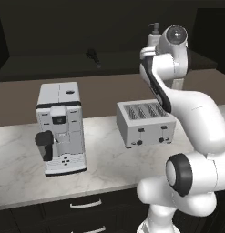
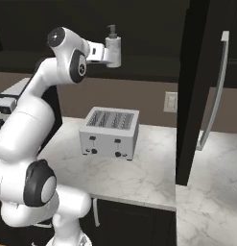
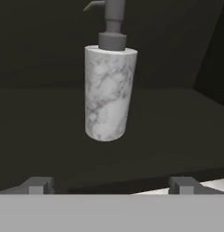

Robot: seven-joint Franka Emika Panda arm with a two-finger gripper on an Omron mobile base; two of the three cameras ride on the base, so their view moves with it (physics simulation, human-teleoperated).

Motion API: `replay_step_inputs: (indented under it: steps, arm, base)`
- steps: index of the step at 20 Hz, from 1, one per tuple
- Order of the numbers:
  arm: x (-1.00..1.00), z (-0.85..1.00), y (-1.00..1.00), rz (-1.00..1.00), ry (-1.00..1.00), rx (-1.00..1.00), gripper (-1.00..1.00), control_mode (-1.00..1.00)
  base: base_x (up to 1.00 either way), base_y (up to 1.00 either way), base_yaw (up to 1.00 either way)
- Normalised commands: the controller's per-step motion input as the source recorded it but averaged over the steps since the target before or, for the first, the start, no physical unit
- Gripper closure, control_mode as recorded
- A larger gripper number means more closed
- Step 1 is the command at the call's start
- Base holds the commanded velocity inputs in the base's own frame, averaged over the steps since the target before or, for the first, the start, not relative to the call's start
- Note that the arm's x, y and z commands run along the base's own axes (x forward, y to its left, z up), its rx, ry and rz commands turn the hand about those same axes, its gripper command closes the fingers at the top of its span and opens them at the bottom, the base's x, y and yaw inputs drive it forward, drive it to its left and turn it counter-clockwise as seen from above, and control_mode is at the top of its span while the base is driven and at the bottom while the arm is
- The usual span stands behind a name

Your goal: Locate and retrieve the dish brush and soap dispenser from the cabinet. Place them next to the sink.

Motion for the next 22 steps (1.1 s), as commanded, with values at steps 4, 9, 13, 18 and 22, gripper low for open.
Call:
replay_step_inputs:
  steps: [4, 9, 13, 18, 22]
  arm:
    - [0.69, -0.07, -0.05, -0.05, 0.01, 0.0, -1.0, -1.0]
    - [0.6, -0.11, -0.04, 0.03, 0.0, 0.06, -1.0, -1.0]
    - [0.51, -0.03, -0.07, 0.04, -0.01, 0.04, -1.0, -1.0]
    - [0.33, 0.0, -0.13, 0.01, -0.04, 0.01, -1.0, -1.0]
    - [0.01, 0.0, -0.06, 0.0, -0.04, 0.0, -1.0, -1.0]
  base:
    - [0.0, 0.0, 0.0]
    - [0.0, 0.0, 0.0]
    - [0.0, 0.0, 0.0]
    - [0.0, 0.0, 0.0]
    - [0.0, 0.0, 0.0]
